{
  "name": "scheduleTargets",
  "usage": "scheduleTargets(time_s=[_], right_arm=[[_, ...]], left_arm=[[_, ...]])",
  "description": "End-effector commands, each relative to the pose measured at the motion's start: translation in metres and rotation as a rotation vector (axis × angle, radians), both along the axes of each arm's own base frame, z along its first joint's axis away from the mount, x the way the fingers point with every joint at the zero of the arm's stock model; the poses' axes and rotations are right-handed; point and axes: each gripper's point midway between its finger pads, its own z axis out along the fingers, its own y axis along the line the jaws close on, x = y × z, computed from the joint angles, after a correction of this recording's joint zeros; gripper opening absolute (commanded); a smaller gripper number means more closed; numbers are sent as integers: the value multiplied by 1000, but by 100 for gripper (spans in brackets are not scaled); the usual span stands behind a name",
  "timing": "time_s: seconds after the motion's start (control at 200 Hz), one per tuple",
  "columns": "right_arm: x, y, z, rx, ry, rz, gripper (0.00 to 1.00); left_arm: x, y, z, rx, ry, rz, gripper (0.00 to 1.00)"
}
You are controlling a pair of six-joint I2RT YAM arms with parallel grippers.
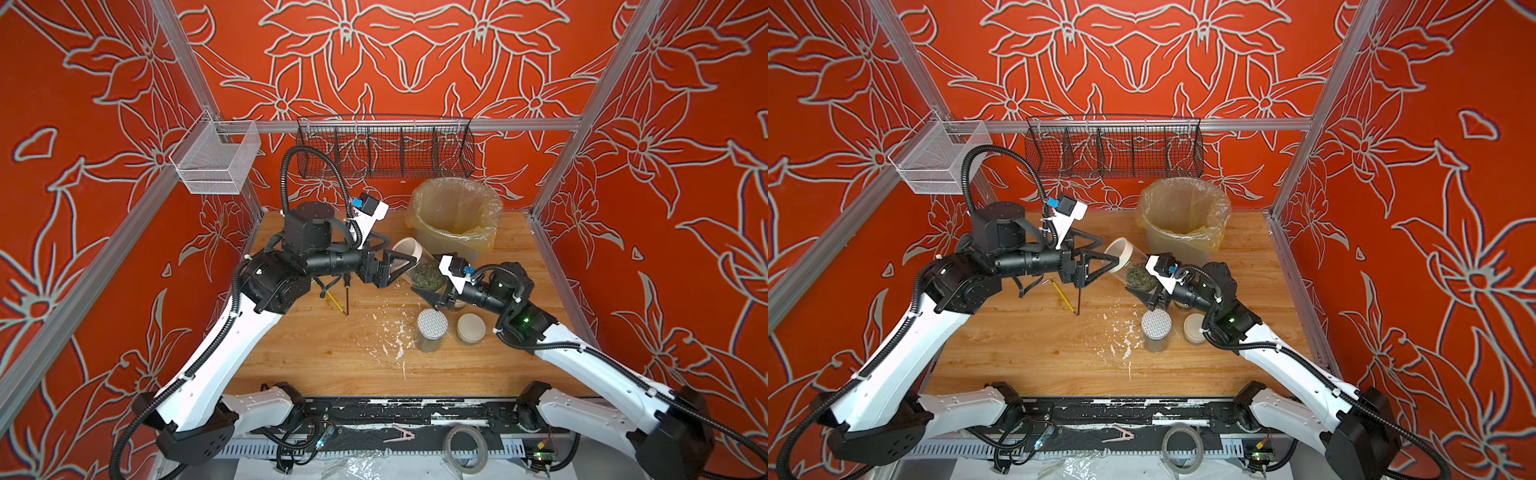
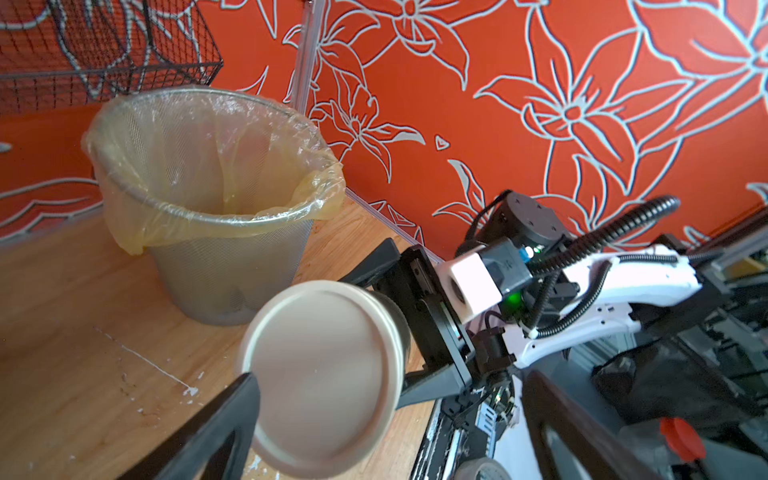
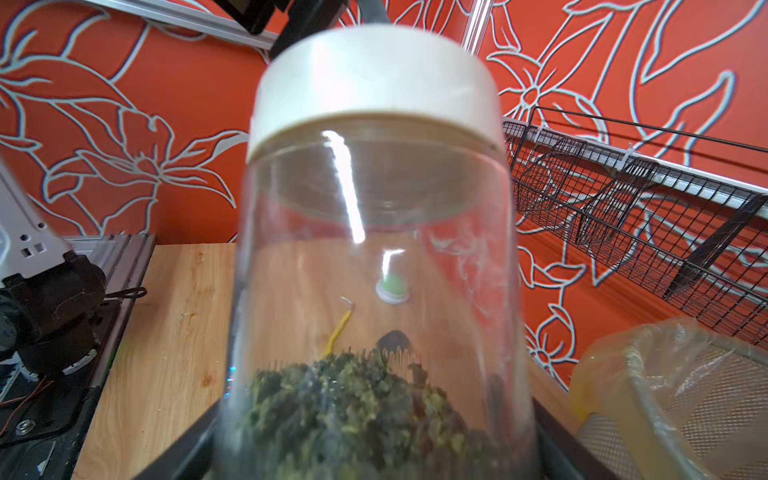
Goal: Empty moldy tea leaves from jars
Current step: Pick up the jar from the center of the board, then unscrew the lid from the jar.
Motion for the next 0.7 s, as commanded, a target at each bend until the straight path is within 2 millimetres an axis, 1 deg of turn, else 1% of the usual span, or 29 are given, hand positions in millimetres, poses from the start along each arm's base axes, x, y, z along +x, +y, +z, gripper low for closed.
scheduleTargets(time_s=[0.0,0.105,0.27,0.696], right_arm=[[-12,-3,32,72,-87,29,27],[-17,-3,35,77,-94,47,27],[-24,0,37,81,-101,94,26],[-28,2,41,91,-108,123,25]], left_arm=[[-9,-1,-10,75,-45,-94,97],[-5,-1,-17,101,-33,-95,97],[0,-6,-23,96,-2,-120,97],[11,-8,-32,58,58,-127,98]])
